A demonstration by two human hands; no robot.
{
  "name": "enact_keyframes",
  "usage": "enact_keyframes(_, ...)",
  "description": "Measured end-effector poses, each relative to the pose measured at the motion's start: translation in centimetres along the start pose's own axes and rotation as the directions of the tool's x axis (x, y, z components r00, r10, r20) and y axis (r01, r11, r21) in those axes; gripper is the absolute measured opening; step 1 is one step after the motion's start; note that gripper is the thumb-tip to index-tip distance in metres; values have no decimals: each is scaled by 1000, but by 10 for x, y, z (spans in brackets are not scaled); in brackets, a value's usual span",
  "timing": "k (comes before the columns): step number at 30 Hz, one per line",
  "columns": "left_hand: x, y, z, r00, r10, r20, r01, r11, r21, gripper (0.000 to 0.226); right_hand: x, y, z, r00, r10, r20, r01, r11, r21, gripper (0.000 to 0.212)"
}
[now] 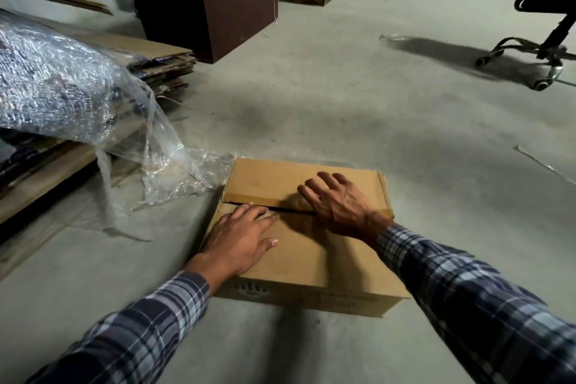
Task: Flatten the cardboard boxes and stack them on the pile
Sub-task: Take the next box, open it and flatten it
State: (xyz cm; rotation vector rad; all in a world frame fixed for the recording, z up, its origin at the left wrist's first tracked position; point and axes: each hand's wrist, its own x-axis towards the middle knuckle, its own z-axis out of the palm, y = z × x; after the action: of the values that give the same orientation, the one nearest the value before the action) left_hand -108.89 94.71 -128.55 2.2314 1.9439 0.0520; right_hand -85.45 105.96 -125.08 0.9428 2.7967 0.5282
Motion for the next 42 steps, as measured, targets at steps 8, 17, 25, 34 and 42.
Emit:
enact_keyframes(8, 5, 3, -6, 1000, -15, 8, 14, 996, 83, 66, -2, -25, 10, 995, -82, -63, 82, 997, -6, 42)
enact_keyframes(17, 4, 6, -8, 999, -23, 25, 21, 996, 88, 65, -8, -28, 12, 999, 0, -39, 3, 998, 65, 58)
enact_keyframes(25, 4, 6, -6, 999, -32, 22, 30, 996, 88, 64, -11, -31, 27, 985, 172, -26, -152, 925, 348, 34)
enact_keyframes(34, 3, 4, -5, 1000, -25, 17, 23, 995, 100, 64, 8, -10, 13, 899, 435, -55, -380, 836, 396, 24)
enact_keyframes(42, 6, 6, -8, 995, -48, 82, 41, 995, 88, 69, -14, -40, 53, 872, 489, 18, -433, 753, 495, 57)
